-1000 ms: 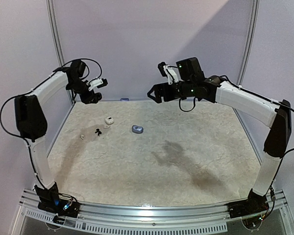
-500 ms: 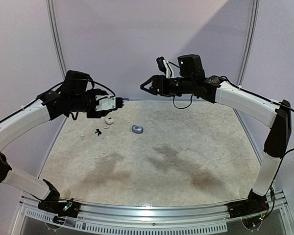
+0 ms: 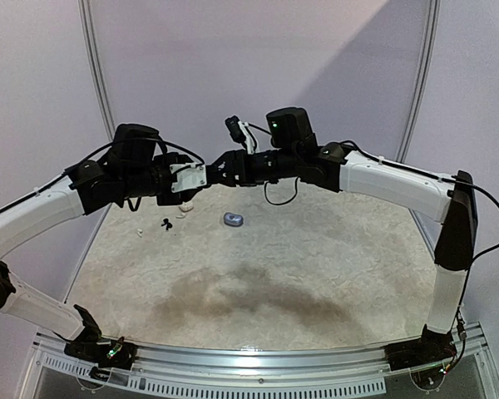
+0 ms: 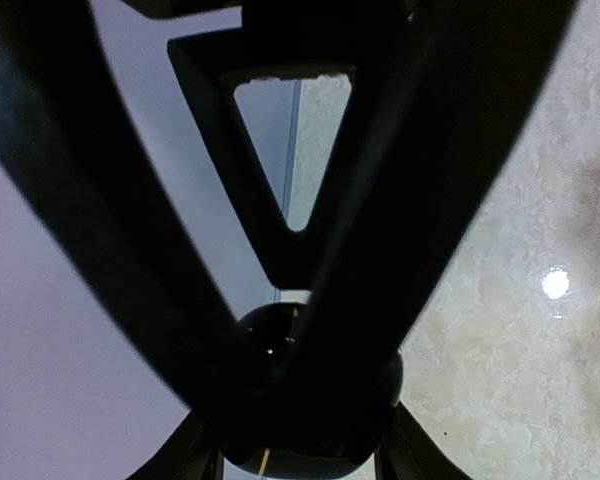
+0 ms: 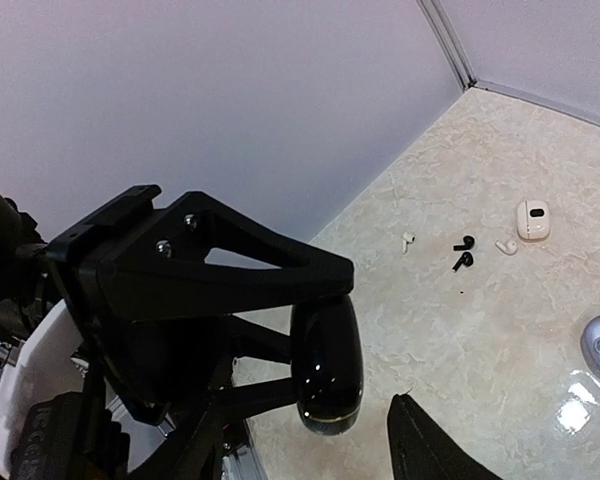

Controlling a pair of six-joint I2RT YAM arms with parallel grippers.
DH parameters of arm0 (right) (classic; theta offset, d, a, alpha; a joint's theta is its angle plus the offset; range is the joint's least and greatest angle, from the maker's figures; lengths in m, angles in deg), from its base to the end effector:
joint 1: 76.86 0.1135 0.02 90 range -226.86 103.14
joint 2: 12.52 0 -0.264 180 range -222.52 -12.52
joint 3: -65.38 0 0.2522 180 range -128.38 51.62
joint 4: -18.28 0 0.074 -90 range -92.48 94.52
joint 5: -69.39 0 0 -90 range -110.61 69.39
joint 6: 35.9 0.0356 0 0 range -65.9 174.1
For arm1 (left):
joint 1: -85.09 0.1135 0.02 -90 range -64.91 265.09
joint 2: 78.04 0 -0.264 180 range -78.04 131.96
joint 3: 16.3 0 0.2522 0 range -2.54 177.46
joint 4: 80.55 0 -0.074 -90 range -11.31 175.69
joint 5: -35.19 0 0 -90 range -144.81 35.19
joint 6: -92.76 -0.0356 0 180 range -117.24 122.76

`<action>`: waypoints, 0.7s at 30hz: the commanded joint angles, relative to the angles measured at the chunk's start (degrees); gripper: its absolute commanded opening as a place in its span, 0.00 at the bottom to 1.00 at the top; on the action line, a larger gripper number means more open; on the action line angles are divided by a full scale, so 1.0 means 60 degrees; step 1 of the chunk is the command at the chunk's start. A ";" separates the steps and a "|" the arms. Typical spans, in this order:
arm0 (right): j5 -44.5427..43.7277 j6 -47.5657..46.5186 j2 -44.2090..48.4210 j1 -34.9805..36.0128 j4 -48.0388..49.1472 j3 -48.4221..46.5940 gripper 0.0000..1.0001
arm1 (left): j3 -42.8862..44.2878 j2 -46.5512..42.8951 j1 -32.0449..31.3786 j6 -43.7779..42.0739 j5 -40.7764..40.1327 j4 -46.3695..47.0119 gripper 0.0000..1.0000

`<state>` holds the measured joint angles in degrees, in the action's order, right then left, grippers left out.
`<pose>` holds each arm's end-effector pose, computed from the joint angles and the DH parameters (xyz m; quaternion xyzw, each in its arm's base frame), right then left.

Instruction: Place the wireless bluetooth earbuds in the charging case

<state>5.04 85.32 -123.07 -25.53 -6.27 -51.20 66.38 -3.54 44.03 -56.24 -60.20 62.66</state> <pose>0.2779 0.3720 0.3535 -0.2658 0.7566 0.5111 0.3092 0.2248 -0.1914 0.3514 0.6429 0.5702 0.1194 0.4974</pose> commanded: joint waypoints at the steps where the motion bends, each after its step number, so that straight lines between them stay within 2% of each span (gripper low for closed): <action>1: 0.0160 0.0109 -0.0454 0.0050 0.0005 -0.0462 0.47 | -0.0239 -0.0272 -0.0230 0.0274 -0.0039 0.0262 0.00; 3: 0.0183 0.0152 -0.0534 0.0046 0.0087 -0.0478 0.41 | -0.0293 -0.0300 -0.0247 0.0268 -0.0041 0.0266 0.00; 13: 0.0478 0.0055 -0.0892 0.0054 -0.0348 -0.0789 0.32 | -0.0326 -0.0258 -0.0255 0.0255 -0.0119 0.0465 0.00; 16: 0.0515 0.0030 -0.0979 0.0071 -0.0424 -0.0864 0.21 | -0.0340 -0.0233 -0.0249 0.0269 -0.0119 0.0525 0.00; 20: 0.0501 -0.0091 -0.0922 0.0071 -0.0413 -0.0865 0.00 | -0.0369 -0.0250 -0.0249 0.0368 -0.0086 0.0528 0.00; 21: 0.0490 -0.0245 -0.0889 0.0060 -0.0416 -0.0854 0.00 | -0.0369 -0.0257 -0.0251 0.0402 -0.0067 0.0474 0.00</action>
<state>7.25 84.23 -127.48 -25.48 -7.29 -54.98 64.83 -4.39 43.46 -54.63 -60.70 63.71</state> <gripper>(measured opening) 0.208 0.475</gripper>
